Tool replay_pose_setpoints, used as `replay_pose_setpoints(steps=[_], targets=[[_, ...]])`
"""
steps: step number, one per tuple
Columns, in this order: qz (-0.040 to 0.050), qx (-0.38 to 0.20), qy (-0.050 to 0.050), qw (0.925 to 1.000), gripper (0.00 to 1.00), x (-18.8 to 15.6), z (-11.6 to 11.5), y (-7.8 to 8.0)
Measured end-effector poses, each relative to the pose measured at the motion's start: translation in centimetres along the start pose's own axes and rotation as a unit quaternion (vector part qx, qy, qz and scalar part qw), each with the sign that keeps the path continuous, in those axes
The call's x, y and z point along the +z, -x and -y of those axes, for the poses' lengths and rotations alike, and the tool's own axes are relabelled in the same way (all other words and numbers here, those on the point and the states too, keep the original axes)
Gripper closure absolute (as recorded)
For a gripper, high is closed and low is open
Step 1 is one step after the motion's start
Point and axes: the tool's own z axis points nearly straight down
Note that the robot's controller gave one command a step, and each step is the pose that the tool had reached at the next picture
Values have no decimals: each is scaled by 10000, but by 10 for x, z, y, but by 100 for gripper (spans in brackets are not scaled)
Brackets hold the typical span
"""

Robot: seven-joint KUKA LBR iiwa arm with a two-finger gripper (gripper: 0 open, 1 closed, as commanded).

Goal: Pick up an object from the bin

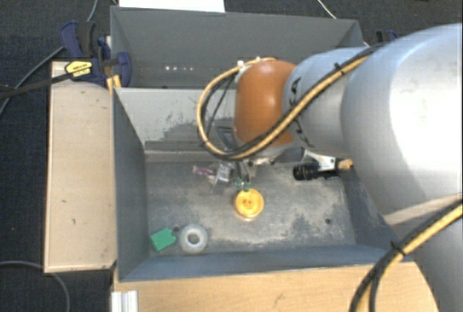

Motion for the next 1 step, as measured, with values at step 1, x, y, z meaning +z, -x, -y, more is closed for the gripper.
replay_pose_setpoints(steps=[1], targets=[[0,7,0,10000,100,0,0,0]])
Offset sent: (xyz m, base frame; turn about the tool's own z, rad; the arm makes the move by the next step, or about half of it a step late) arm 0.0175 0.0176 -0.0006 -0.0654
